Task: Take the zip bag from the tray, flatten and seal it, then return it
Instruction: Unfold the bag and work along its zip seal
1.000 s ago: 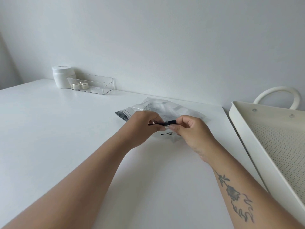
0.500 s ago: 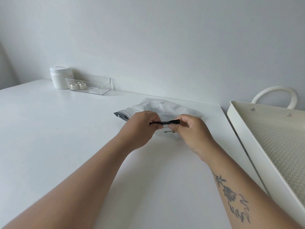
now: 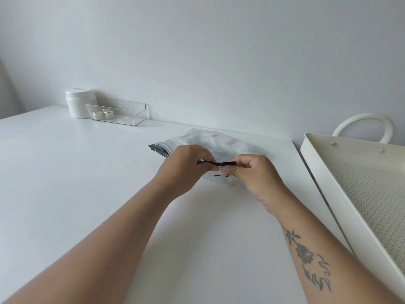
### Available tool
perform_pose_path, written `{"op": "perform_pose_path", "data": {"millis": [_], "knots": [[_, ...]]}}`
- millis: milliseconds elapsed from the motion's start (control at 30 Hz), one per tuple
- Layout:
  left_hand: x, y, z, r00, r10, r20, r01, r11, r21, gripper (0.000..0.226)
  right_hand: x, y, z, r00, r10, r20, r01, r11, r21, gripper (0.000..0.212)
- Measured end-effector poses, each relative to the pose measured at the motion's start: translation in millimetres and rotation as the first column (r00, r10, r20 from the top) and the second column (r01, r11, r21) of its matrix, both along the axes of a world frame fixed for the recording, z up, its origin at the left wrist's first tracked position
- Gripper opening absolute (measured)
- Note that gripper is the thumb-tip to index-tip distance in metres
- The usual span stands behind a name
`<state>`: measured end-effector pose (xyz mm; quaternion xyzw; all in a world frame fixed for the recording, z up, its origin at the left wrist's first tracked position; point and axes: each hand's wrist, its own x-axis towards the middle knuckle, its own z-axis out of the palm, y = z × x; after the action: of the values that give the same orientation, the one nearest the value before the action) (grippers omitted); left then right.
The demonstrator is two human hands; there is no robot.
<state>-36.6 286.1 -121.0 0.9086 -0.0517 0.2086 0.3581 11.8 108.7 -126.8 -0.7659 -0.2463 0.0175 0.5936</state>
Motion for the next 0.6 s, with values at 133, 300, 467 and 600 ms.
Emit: {"op": "perform_pose_path", "data": {"millis": [133, 300, 467, 600], "knots": [[0, 12, 0, 0.999, 0.005, -0.044, -0.007, 0.999, -0.032, 0.003, 4, -5, 0, 0.999, -0.039, -0.022, 0.039, 0.999, 0.002, 0.006], [1, 7, -2, 0.998, -0.005, -0.069, 0.009, 0.998, 0.056, 0.012, 3, -8, 0, 0.998, -0.053, -0.02, 0.052, 0.998, -0.027, 0.005], [2, 1, -2, 0.999, 0.018, -0.03, -0.015, 0.992, 0.123, 0.014, 5, -2, 1, 0.997, -0.043, 0.071, 0.05, 0.993, -0.105, 0.011], [1, 2, -2, 1.0, 0.003, -0.012, -0.002, 0.997, 0.076, 0.005, 7, 0, 0, 0.978, -0.116, 0.171, 0.147, 0.972, -0.183, 0.012]]}}
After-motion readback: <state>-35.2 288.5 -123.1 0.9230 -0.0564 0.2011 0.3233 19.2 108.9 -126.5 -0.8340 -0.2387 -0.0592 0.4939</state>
